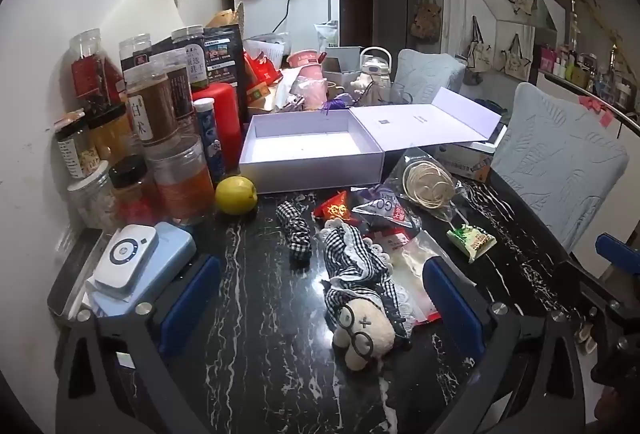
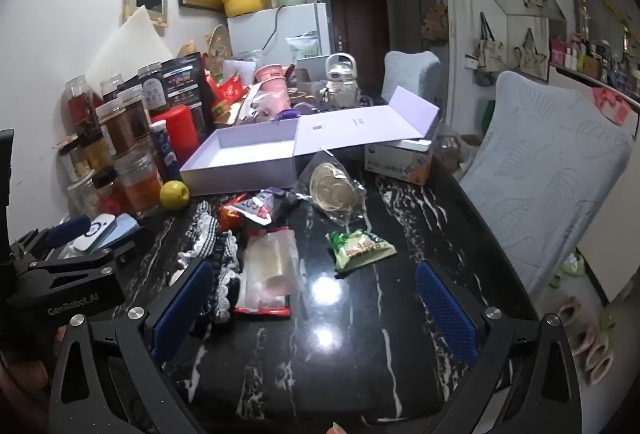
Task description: Organize soft objects
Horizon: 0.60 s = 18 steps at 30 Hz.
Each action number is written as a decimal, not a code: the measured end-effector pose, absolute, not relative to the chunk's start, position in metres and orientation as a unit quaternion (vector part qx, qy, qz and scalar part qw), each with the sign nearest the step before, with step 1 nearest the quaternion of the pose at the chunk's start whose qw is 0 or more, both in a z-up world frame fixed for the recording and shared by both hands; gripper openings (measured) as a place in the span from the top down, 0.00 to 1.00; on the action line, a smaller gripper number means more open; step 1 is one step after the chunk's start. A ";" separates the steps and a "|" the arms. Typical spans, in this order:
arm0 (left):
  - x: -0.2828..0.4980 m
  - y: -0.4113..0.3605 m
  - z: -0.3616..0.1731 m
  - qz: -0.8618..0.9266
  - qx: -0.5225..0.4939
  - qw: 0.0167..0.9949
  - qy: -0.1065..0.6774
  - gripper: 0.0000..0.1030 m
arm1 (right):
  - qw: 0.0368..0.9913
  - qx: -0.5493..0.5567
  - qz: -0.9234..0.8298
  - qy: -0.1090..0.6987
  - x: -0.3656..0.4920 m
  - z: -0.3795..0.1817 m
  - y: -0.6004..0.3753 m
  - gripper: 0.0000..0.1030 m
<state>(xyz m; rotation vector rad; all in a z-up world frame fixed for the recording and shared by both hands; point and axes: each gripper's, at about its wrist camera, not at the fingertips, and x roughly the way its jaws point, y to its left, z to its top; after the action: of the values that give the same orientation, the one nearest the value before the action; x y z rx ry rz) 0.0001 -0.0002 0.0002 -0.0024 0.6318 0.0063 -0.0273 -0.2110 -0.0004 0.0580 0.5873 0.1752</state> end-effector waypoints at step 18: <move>-0.010 -0.001 0.007 0.000 -0.004 0.956 0.294 0.00 | 0.953 0.027 0.093 0.287 -0.030 0.002 -0.210 0.00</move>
<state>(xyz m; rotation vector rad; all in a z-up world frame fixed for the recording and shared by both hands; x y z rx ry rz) -0.0098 -0.0011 0.0066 -0.0076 0.5969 -0.0002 -0.0296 -0.2096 0.0019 0.0550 0.5827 0.1897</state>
